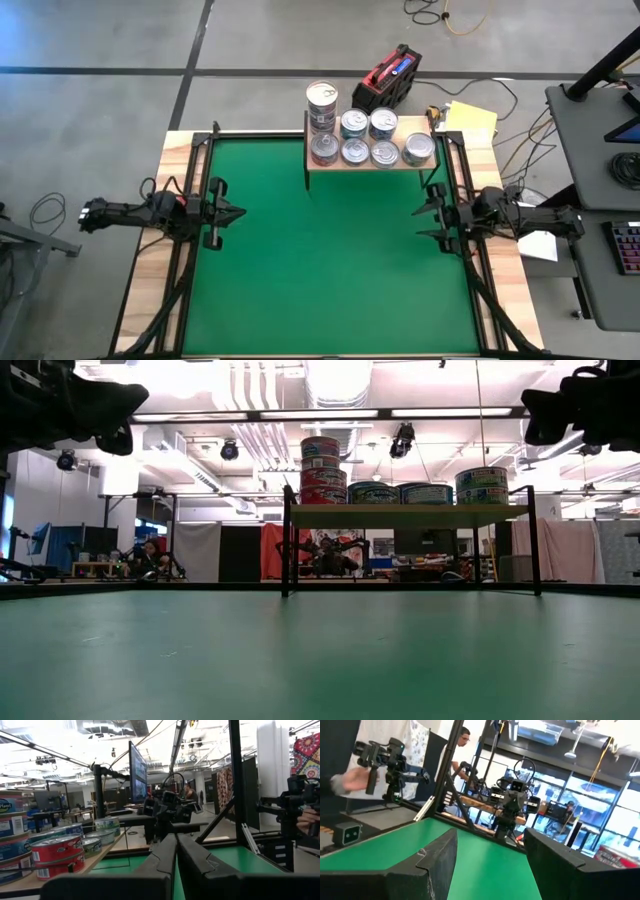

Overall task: Stack canned seafood by type on shelf
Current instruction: Return to Home Position

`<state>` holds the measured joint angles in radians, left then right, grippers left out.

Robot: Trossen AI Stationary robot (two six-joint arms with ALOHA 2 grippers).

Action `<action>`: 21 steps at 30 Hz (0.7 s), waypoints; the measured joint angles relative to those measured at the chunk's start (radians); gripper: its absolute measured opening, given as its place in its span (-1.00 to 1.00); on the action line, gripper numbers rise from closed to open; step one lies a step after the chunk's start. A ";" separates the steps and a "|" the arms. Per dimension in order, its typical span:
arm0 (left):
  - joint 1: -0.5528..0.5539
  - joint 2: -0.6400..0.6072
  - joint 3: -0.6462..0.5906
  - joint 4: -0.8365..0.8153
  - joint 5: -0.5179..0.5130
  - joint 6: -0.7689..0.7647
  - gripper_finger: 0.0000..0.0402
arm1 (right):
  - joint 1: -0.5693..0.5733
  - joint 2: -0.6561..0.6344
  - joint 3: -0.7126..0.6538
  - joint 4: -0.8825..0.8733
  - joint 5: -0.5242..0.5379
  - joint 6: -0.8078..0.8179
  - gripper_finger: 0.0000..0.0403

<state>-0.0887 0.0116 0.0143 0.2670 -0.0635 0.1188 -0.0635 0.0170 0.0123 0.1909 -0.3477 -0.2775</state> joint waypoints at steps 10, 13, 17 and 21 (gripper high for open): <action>0.000 0.016 0.001 0.000 0.000 0.000 -1.00 | 0.000 0.005 -0.001 -0.003 0.000 0.102 0.09; 0.000 0.021 0.002 0.000 0.000 0.000 -1.00 | 0.000 0.005 -0.001 -0.003 0.000 0.103 0.09; 0.000 0.027 0.002 0.000 0.000 0.000 -1.00 | 0.000 0.005 -0.001 -0.003 0.000 0.103 0.09; 0.000 0.034 0.002 0.000 0.000 0.000 -1.00 | 0.000 0.005 -0.001 -0.003 0.000 0.103 0.09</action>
<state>-0.0887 0.0458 0.0162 0.2669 -0.0635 0.1184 -0.0635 0.0223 0.0109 0.1883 -0.3474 -0.1749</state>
